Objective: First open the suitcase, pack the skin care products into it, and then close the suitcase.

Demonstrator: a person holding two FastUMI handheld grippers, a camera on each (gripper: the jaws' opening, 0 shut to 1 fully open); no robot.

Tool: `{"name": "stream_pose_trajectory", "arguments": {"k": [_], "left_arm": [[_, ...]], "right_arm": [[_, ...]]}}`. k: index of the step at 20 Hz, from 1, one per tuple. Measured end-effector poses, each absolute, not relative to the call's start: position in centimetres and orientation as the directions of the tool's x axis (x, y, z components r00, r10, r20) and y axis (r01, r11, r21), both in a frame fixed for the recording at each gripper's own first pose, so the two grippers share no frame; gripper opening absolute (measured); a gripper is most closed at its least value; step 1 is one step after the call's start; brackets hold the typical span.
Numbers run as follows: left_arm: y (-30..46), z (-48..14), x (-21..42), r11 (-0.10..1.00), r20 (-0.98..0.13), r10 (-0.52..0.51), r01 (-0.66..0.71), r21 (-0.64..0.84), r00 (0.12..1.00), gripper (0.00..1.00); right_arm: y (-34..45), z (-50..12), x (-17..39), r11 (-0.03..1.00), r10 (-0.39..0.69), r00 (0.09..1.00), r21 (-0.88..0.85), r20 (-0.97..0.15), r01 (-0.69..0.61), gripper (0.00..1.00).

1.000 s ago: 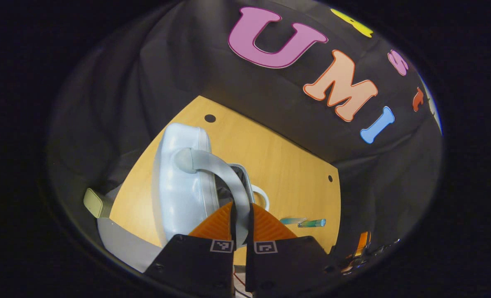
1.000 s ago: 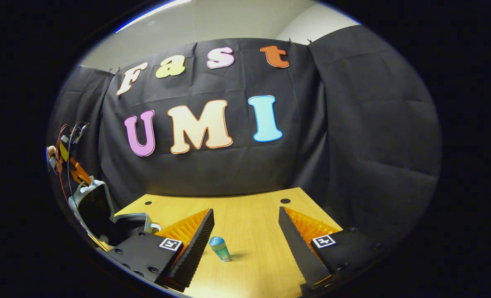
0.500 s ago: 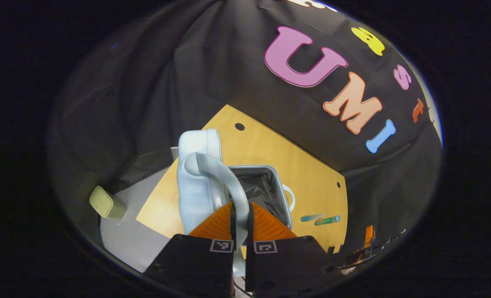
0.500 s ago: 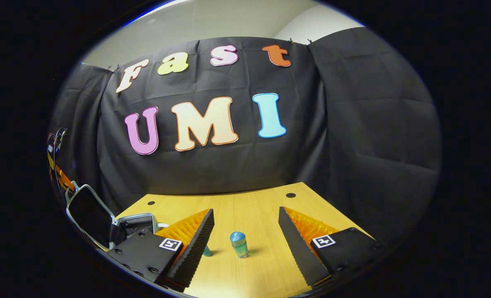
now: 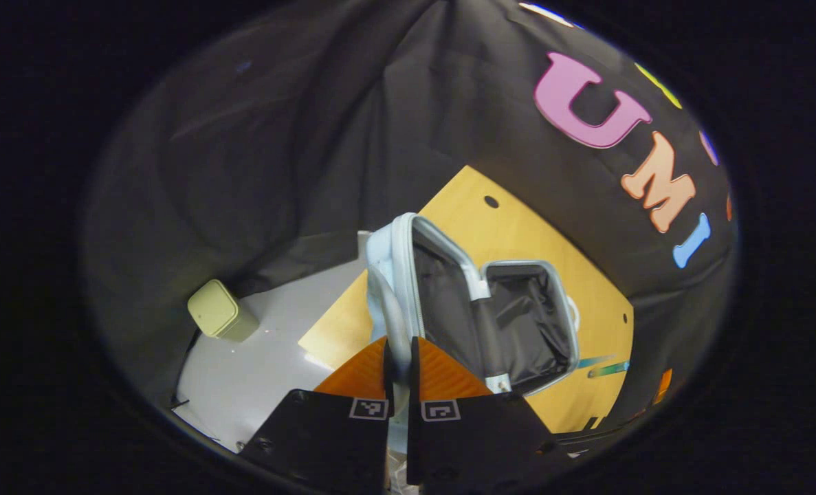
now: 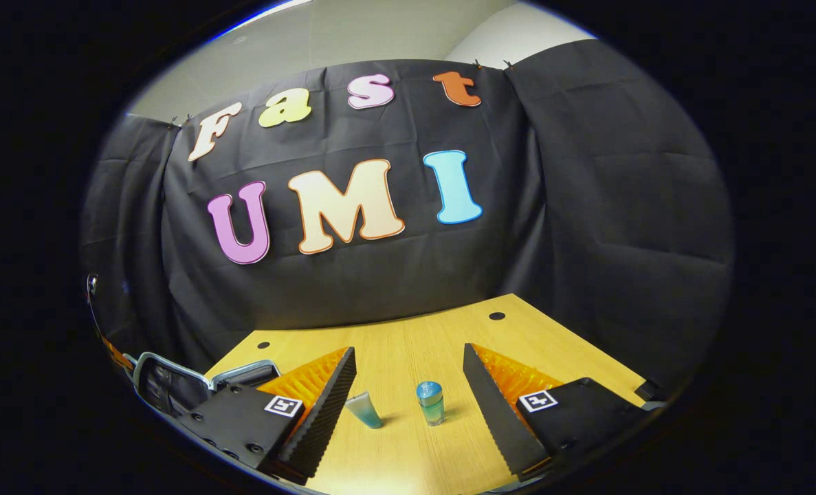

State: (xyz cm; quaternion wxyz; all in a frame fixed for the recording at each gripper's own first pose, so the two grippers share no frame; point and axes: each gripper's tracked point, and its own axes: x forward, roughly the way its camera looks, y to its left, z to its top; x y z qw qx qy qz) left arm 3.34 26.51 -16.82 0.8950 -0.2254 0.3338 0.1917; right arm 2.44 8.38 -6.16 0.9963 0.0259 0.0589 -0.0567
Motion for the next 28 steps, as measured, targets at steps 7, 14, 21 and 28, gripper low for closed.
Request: {"name": "stream_pose_trajectory", "arguments": {"k": [7, 14, 21, 28], "left_arm": [[28.3, -21.6, 3.9, 0.726, -0.657, 0.114, -0.514, -0.457, 0.746, 0.02], [29.1, -25.7, 4.0, 0.673, -0.697, 0.097, -0.562, -0.48, 0.711, 0.02], [28.4, -25.8, 1.8, 0.753, -0.75, 0.164, -0.572, -0.325, 0.641, 0.35], [19.5, -18.8, 2.9, 0.906, -0.714, 0.132, -0.377, -0.196, 0.688, 0.94]], "right_arm": [[11.1, -6.3, 2.9, 0.995, -0.075, 0.988, 0.058, -0.134, 0.084, 0.98], [12.1, -6.5, 2.9, 0.997, -0.065, 0.986, 0.041, -0.154, 0.072, 0.98], [10.6, -6.9, 1.9, 0.994, -0.094, 0.982, 0.038, -0.162, 0.101, 0.98], [7.7, -9.0, 0.3, 0.986, -0.146, 0.968, 0.047, -0.205, 0.159, 0.98]]}}
